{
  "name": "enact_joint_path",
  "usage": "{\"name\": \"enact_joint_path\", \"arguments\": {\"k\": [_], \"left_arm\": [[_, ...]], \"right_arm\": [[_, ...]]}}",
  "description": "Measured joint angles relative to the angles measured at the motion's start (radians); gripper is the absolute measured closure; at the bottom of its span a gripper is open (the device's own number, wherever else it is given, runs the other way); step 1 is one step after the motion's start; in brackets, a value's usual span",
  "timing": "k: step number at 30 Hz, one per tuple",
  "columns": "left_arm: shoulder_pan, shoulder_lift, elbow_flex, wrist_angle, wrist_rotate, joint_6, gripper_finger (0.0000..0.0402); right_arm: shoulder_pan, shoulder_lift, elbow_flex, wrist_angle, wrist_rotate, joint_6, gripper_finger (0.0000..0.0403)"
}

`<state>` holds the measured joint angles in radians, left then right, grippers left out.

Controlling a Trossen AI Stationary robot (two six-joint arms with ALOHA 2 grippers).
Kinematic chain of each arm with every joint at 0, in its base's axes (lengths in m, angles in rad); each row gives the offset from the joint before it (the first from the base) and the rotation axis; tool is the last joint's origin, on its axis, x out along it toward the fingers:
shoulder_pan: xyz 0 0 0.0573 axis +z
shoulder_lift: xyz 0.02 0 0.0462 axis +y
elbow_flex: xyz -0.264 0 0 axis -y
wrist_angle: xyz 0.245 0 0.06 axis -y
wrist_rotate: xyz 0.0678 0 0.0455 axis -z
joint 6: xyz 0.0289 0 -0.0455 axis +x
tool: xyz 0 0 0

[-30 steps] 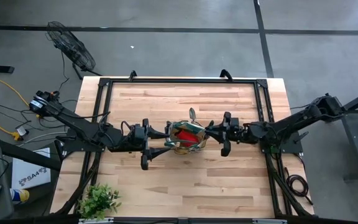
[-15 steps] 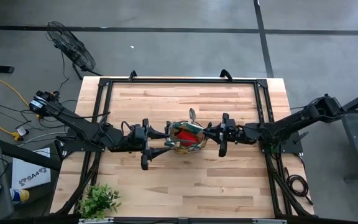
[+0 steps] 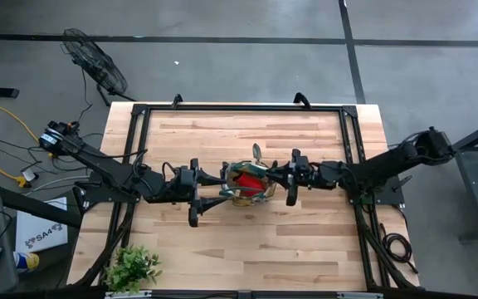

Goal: Pick & Place Garden tools in Gardening bag
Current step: Put the green shear scissors into the gardening bag

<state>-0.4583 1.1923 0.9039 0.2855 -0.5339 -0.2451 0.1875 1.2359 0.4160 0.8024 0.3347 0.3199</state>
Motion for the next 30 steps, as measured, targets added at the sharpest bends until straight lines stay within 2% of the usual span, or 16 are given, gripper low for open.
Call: {"name": "enact_joint_path", "arguments": {"k": [10, 21, 30], "left_arm": [[0.000, 0.000, 0.000, 0.000, -0.001, -0.001, 0.0160], [0.000, 0.000, 0.000, -0.006, -0.001, -0.019, 0.0160], [0.000, 0.000, 0.000, -0.008, -0.001, -0.019, 0.0160]], "right_arm": [[-0.020, 0.046, 0.000, -0.024, -0.021, 0.024, 0.0363], [-0.020, 0.047, 0.000, -0.110, -0.019, 0.042, 0.0363], [-0.020, 0.047, 0.000, -0.112, -0.031, 0.042, 0.0363]]}}
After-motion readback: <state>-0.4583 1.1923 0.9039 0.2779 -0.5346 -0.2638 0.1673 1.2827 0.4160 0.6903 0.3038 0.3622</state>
